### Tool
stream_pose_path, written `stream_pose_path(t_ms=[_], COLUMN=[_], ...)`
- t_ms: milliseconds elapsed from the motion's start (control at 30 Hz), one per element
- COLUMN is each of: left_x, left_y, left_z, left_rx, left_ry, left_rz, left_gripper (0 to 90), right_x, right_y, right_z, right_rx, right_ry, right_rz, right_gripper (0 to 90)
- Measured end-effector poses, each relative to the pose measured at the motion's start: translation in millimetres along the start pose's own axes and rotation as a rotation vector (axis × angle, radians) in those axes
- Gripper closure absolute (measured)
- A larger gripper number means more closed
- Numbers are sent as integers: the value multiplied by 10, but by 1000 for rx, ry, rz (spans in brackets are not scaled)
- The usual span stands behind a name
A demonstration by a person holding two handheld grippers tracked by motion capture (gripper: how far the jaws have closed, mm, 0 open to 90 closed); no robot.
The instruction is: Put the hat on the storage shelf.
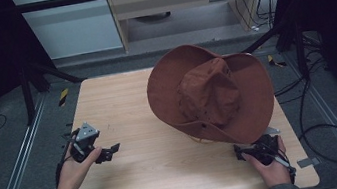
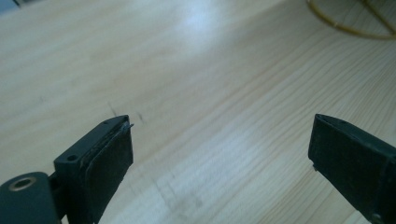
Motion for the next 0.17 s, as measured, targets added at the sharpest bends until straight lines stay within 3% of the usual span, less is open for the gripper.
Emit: stream_pose_path(t_ms=[167], left_x=[289], left_y=[-62], left_z=[114], left_rx=[-18], left_ry=[34], left_rz=[-31], left_gripper=[69], right_x=[-4], right_y=[-3], right_z=[4], right_rx=[3], right_ry=[-2], right_rz=[0], right_gripper=[6])
Point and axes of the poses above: each handheld gripper's, and its own axes: z roughly forward along the jaws, x roughly out of its underside, y roughly to its left, the point moved 4 cm from there along z, roughly forward along the jaws, and after that the axes turned 14 degrees about z, right-handed, at the moved point
